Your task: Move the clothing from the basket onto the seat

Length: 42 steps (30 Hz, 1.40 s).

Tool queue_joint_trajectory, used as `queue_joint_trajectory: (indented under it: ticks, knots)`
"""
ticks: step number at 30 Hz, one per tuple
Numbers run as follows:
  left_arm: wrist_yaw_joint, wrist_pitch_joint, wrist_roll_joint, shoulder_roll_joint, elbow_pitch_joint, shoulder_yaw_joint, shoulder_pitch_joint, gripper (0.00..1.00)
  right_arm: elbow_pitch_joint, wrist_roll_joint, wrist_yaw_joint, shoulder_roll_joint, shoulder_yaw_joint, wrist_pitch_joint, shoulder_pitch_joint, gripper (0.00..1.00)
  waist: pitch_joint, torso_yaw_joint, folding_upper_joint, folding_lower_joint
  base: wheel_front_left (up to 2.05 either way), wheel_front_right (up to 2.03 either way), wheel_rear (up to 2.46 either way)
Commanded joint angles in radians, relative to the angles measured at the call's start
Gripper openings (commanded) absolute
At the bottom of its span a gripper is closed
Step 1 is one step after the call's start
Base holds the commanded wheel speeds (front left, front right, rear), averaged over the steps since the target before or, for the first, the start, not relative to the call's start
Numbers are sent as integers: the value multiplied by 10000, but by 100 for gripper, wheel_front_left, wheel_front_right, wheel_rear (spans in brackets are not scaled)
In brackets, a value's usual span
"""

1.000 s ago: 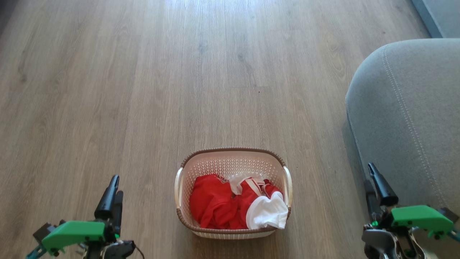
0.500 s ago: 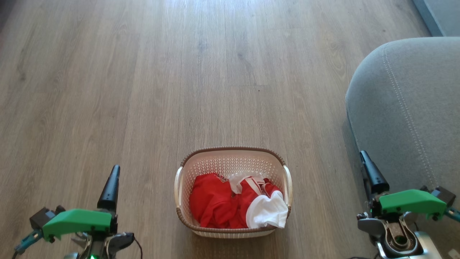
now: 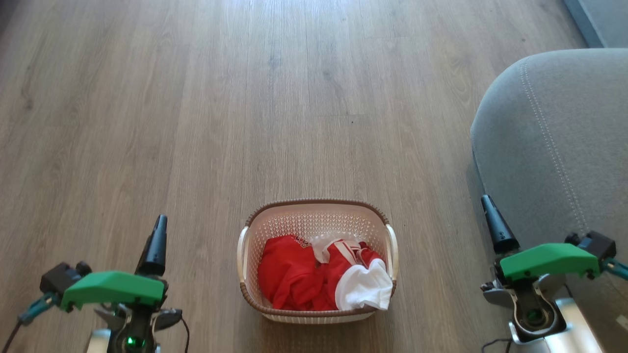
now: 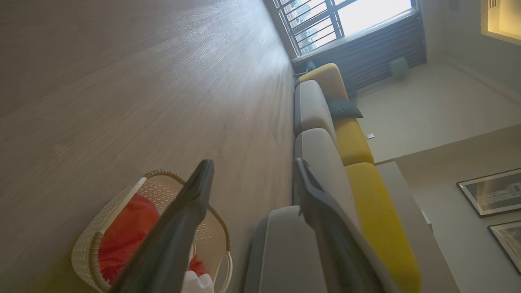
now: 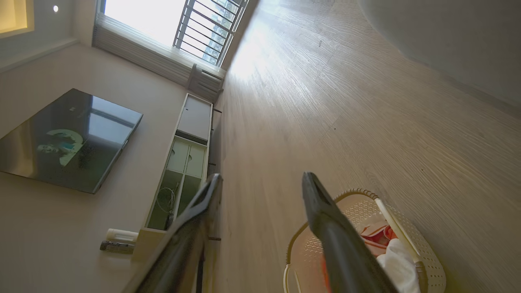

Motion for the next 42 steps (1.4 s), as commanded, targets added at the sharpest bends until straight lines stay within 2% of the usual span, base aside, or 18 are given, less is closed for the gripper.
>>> queue_joint_trajectory:
  ticks: [1,24,42]
  knots:
    - [-38,-133,261,214,-277,88,-637,100,-253,-237,0,-225,114,-119,-644,100,0,-2,-1,-1,0,0,0]
    - [-60,-835,3897,235,20,243,-1288,100,578,-3654,0,-229,308,-828,-1688,100,62,-49,-1,-1,0,0,0]
    - [-66,-1332,6261,215,204,426,-1745,100,974,-5971,0,-274,410,-1329,-2361,100,56,-110,-1,-1,0,0,0]
